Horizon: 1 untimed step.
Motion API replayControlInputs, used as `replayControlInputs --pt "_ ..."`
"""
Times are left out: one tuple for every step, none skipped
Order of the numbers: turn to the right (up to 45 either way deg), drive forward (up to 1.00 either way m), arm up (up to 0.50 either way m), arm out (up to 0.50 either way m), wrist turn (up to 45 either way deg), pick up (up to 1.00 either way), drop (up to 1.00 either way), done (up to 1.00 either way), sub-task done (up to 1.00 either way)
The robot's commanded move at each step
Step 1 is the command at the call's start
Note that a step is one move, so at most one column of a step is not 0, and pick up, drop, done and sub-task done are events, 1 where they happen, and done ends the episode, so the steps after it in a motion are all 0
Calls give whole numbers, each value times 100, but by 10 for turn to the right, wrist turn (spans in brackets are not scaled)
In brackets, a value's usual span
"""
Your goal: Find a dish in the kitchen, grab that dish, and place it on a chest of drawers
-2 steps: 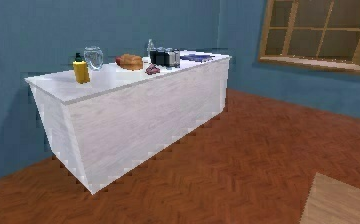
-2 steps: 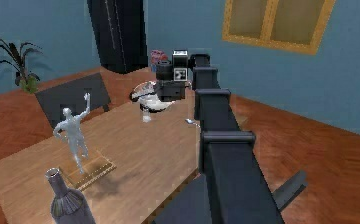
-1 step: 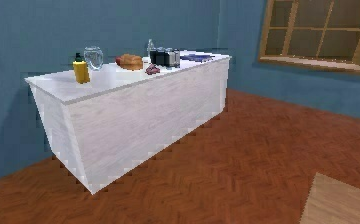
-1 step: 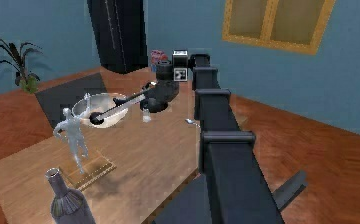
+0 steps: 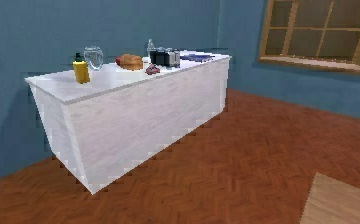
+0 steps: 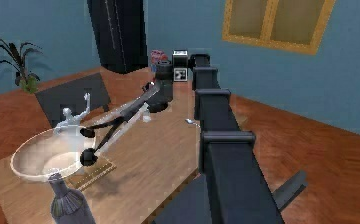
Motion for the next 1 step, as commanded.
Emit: replayControlInputs --pt "0 0 0 0 -150 0 0 0 0"
